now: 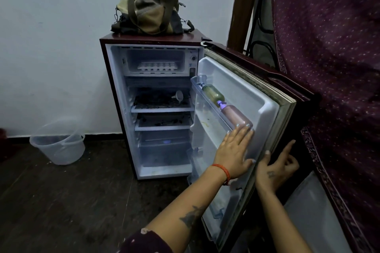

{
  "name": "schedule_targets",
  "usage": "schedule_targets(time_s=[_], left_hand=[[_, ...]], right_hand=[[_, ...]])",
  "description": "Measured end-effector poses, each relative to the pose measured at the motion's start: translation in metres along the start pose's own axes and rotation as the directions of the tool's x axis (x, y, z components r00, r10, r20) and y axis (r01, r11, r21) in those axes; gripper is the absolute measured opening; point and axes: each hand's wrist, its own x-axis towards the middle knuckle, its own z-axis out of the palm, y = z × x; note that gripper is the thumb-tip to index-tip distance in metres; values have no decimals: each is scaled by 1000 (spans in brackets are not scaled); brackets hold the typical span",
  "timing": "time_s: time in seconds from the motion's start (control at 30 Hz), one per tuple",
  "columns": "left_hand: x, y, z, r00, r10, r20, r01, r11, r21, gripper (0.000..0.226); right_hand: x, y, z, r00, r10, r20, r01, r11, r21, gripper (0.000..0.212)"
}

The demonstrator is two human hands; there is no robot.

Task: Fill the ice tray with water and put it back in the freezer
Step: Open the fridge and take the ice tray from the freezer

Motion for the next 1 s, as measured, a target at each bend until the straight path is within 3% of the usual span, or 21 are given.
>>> schedule_targets(time_s=[0.27,0.4,0.57,0.73,1.0], left_hand=[[13,11,7,999,-2,36,4,999,-45,78],[8,12,11,998,-66,-22,60,975,-214,75],[-9,-5,15,957,-259,-130,202,917,-344,69],[-26,-31,3,849,-495,-187,335,777,-533,62],[-42,-94,-22,725,-660,-197,424,653,-627,59]], right_hand=[[20,5,-2,984,143,108,-147,989,31,73],[7,3,-3,995,62,79,-70,992,102,70],[-33,-1,2,1000,-22,16,19,984,180,54],[-64,-8,24,978,-88,189,43,972,231,40],[-91,-39,77,854,-19,520,-102,974,202,45]])
